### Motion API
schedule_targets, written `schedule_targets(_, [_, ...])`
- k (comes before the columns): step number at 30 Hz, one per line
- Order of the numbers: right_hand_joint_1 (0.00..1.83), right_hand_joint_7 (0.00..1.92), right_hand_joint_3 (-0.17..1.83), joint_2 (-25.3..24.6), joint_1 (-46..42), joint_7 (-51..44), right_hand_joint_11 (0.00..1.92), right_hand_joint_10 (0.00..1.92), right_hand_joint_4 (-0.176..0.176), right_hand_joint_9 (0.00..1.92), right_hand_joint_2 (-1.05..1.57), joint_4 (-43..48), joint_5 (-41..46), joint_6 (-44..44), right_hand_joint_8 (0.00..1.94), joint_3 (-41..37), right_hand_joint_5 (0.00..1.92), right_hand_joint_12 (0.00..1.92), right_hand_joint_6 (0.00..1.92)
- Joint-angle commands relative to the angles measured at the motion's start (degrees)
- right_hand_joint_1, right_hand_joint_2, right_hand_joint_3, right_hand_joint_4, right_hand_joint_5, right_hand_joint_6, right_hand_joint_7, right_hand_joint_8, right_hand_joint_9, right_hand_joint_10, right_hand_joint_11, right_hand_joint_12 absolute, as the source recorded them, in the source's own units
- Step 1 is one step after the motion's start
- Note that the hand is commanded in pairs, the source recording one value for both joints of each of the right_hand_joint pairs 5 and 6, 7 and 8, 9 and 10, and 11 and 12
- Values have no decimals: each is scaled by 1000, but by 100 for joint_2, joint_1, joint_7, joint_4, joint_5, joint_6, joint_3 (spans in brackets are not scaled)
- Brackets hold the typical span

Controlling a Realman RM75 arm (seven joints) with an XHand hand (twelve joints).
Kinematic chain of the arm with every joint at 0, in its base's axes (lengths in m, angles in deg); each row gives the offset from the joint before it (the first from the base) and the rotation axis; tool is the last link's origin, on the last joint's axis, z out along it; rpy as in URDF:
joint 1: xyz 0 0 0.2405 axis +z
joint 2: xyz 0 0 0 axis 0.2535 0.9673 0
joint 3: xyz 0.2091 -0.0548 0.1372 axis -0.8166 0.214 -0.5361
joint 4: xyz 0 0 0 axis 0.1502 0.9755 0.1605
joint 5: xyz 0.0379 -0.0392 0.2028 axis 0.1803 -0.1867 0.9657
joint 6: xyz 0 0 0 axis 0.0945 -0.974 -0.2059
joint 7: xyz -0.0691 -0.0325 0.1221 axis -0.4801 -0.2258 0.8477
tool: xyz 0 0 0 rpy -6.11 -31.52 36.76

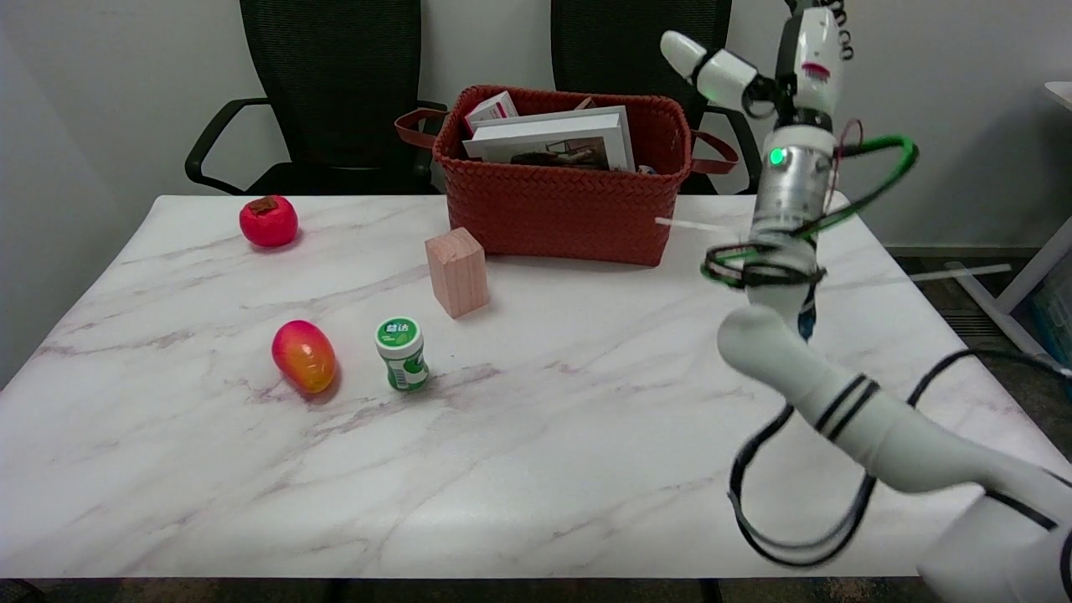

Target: Place the brown paper box into the brown storage basket.

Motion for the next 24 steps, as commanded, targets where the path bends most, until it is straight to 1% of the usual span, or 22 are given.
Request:
schedule_targets(1, [952, 399, 163, -371, -2562, -489, 245, 321, 0, 321, 593, 1624, -1662, -2365, 399, 527, 168, 245, 168])
schedule_targets(3, [954, 400, 189, -495, -2670, -489, 245, 321, 0, 321, 590, 1491, -1862, -2750, 400, 668, 175, 245, 175])
schedule_targets(6, [957, 403, 217, -542, -2702, -489, 244, 321, 0, 321, 592, 1332, -1996, -3345, 403, 986, 208, 244, 208])
schedule_targets(9, [958, 405, 223, -542, -2701, -513, 244, 321, 0, 321, 598, 1229, -2052, -3670, 405, 1177, 226, 244, 226])
schedule_targets(24, [956, 414, 230, -550, -2700, -561, 246, 323, 0, 323, 630, 1229, -2252, -3711, 414, 1297, 247, 246, 247])
